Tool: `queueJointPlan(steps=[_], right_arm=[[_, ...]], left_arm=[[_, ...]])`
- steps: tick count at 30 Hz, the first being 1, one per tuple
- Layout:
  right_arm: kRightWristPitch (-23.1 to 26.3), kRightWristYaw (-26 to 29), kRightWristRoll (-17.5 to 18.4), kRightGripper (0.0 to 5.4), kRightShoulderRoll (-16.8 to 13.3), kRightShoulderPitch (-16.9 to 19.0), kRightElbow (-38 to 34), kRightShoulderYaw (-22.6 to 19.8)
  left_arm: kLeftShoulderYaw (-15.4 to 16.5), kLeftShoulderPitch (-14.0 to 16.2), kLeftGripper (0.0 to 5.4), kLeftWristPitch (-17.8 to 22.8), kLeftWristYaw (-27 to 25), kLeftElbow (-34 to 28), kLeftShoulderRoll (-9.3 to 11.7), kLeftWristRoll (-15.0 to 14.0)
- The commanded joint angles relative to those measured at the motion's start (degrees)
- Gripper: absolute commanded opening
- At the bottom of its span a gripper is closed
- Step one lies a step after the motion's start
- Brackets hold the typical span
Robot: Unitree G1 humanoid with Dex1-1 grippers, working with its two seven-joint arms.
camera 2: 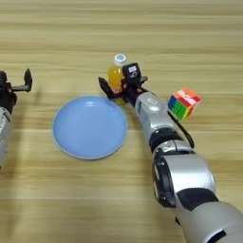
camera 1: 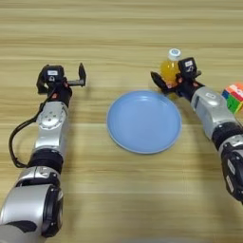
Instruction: Move the objects on the table
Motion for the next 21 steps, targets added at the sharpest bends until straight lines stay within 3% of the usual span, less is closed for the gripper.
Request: queueJointPlan(steps=[1,12,21], right_arm=[[1.01,0.95,0.44,5.38,0.03,2.93,-3.77,0.53],[2.95,1.68,1.86,5.38,-1.03,6.67,-13.50,0.60],[5.72,1.73,2.65,5.38,-1.53,4.31,-21.52,1.28]], left_arm=[[0.03,0.06,5.40,0.74,0.28,0.23,-0.16,-0.02],[0.00,-0.07,5.40,0.56,0.25,0.61,-0.13,0.00],[0.01,-0.09,5.40,0.49,0.23,0.75,-0.08,0.01]])
